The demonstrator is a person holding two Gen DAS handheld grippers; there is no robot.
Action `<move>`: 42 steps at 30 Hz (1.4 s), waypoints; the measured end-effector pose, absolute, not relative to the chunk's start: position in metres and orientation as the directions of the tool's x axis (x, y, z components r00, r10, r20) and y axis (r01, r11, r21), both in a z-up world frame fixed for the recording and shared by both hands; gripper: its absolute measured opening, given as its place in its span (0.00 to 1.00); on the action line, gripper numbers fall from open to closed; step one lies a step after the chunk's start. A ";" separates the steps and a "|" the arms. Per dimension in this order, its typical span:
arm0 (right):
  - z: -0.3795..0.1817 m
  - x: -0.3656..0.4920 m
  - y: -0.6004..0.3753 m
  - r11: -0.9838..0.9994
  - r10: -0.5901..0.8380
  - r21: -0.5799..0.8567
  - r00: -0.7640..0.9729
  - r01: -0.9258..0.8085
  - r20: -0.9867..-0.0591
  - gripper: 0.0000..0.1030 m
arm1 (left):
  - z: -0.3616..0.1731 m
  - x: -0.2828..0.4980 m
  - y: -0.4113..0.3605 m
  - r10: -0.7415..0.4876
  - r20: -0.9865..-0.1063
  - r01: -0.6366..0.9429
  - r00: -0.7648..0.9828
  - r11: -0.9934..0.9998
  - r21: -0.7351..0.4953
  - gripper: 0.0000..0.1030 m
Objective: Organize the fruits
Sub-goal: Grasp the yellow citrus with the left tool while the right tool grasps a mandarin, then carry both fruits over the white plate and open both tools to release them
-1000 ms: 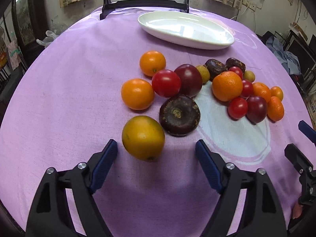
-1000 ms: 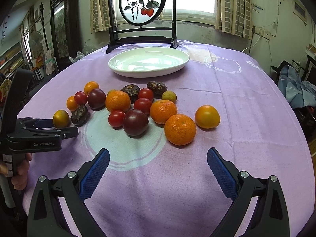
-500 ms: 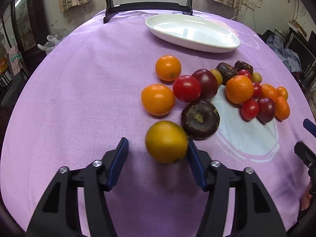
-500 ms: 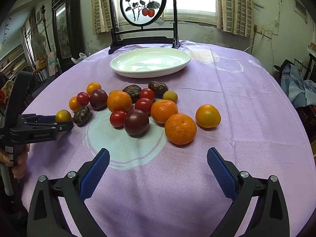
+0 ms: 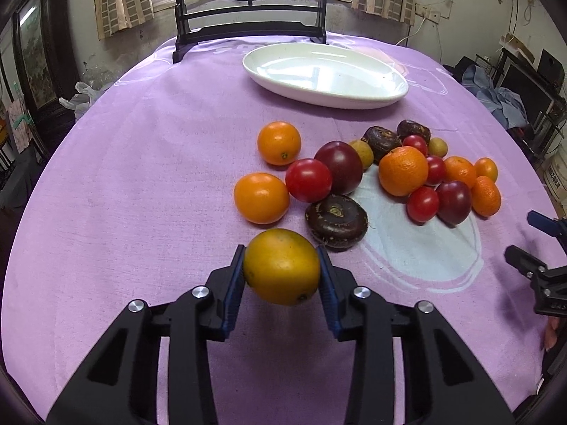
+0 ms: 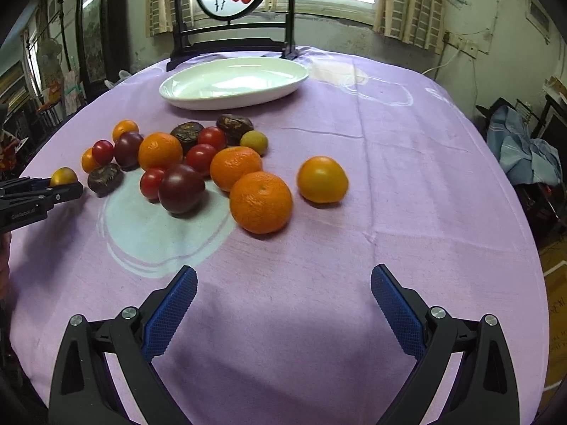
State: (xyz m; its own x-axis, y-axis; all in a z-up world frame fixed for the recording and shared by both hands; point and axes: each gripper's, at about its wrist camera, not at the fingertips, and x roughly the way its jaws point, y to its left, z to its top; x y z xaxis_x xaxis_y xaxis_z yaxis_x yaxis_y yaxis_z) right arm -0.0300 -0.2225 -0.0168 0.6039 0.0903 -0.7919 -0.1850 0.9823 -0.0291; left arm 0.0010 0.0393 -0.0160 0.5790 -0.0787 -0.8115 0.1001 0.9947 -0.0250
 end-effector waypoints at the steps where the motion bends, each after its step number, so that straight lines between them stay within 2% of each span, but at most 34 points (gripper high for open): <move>1: -0.018 -0.026 -0.219 0.980 0.094 -0.033 0.597 -0.198 -0.797 0.88 | -0.015 0.000 0.039 -0.083 -0.810 0.103 0.581 0.994 -0.027 0.36; 3: -0.021 -0.013 -0.213 0.975 0.082 -0.058 0.585 -0.216 -0.807 0.82 | -0.013 -0.001 0.039 -0.087 -0.807 0.109 0.584 0.994 -0.028 0.36; 7: -0.026 0.010 -0.205 0.973 0.071 -0.066 0.556 -0.223 -0.828 0.60 | -0.011 -0.001 0.039 -0.090 -0.806 0.113 0.585 0.993 -0.028 0.36; 9: -0.028 0.017 -0.201 0.970 0.077 -0.065 0.549 -0.234 -0.832 0.59 | -0.009 0.001 0.039 -0.090 -0.806 0.118 0.585 0.993 -0.025 0.36; 10: -0.028 0.019 -0.200 0.968 0.079 -0.068 0.553 -0.240 -0.829 0.48 | -0.008 0.003 0.039 -0.093 -0.807 0.124 0.584 0.992 -0.025 0.36; 11: -0.027 0.021 -0.198 0.966 0.087 -0.067 0.554 -0.252 -0.828 0.42 | -0.007 0.005 0.039 -0.098 -0.808 0.130 0.581 0.991 -0.027 0.36; 15: -0.016 0.020 -0.196 0.963 0.082 -0.081 0.568 -0.256 -0.819 0.42 | 0.002 0.018 0.038 -0.105 -0.809 0.151 0.579 0.988 -0.021 0.36; 20: 0.034 0.020 -0.194 0.955 0.161 -0.054 0.664 -0.290 -0.731 0.42 | 0.032 0.047 0.028 -0.126 -0.780 0.189 0.613 0.982 -0.009 0.36; 26: 0.061 0.074 -0.160 0.944 0.167 -0.111 0.737 -0.312 -0.655 0.42 | 0.058 0.125 0.011 -0.116 -0.757 0.156 0.643 0.988 -0.018 0.36; 28: 0.058 0.102 -0.144 0.938 0.134 -0.168 0.764 -0.303 -0.631 0.42 | 0.059 0.157 0.008 -0.100 -0.760 0.134 0.642 0.991 -0.017 0.36; 30: 0.052 0.128 -0.136 0.938 0.094 -0.197 0.758 -0.284 -0.646 0.42 | 0.055 0.191 0.006 -0.064 -0.766 0.094 0.639 0.996 -0.005 0.36; 34: 0.027 0.177 -0.131 0.955 0.073 -0.146 0.681 -0.258 -0.729 0.42 | 0.035 0.242 0.004 -0.005 -0.800 0.039 0.600 0.999 0.024 0.36; 42: 0.000 0.207 -0.127 0.959 0.060 -0.128 0.621 -0.254 -0.782 0.42 | 0.005 0.274 -0.008 0.009 -0.830 0.052 0.557 0.998 0.046 0.36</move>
